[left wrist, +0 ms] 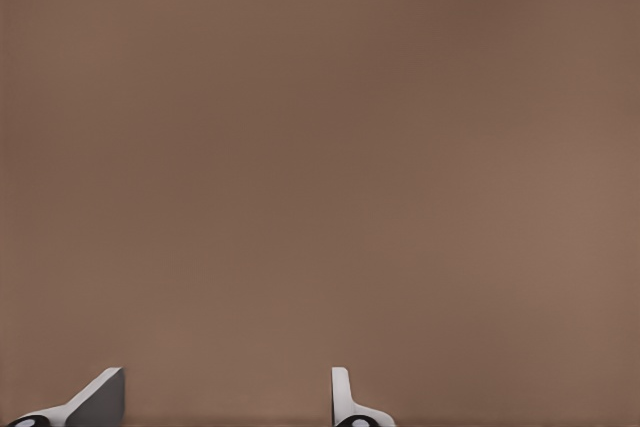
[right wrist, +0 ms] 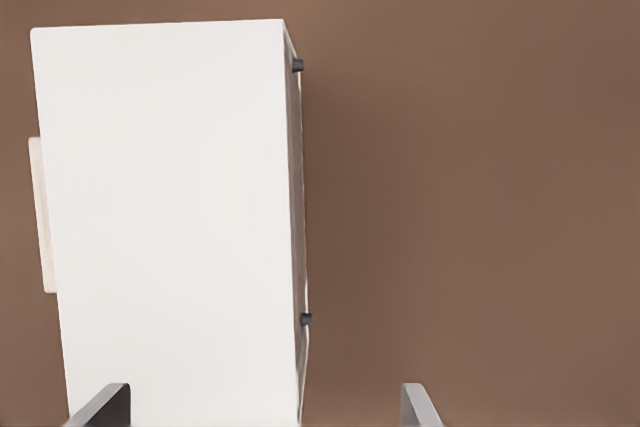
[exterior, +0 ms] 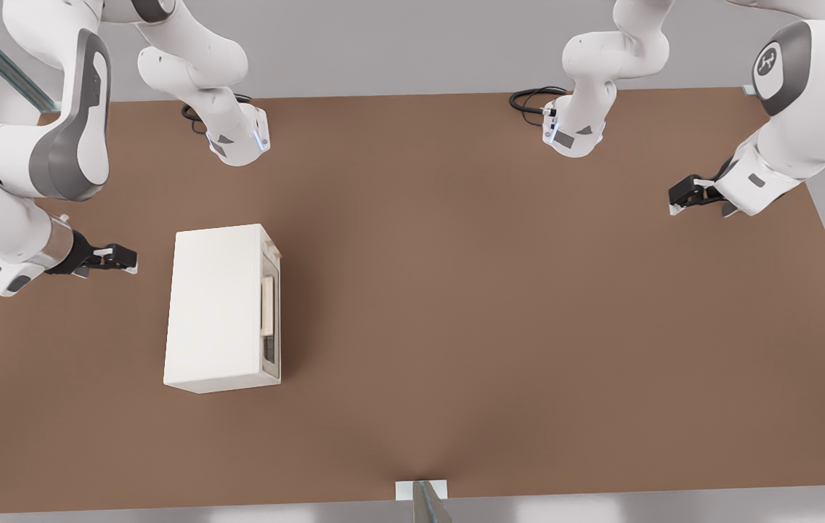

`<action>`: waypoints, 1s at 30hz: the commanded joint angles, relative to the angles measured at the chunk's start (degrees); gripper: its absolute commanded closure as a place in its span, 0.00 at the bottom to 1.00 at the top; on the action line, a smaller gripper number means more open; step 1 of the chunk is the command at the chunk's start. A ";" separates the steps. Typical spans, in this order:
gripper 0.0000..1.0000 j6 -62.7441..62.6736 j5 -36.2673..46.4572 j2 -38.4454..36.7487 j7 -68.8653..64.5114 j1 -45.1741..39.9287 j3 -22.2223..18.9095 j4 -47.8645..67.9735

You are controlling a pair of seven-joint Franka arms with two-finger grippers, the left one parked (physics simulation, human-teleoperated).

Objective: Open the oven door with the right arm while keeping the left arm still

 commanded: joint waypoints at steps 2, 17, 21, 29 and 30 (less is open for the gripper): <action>0.00 -0.10 -0.13 0.00 -1.79 0.20 -0.03 -0.05; 0.79 -1.16 -27.82 16.44 11.92 31.23 0.50 2.50; 0.79 -0.72 -28.26 20.04 12.27 31.23 0.41 5.58; 0.79 0.43 -28.35 24.96 14.20 31.75 0.50 10.24; 0.79 0.69 -28.26 25.14 14.12 31.75 0.50 10.33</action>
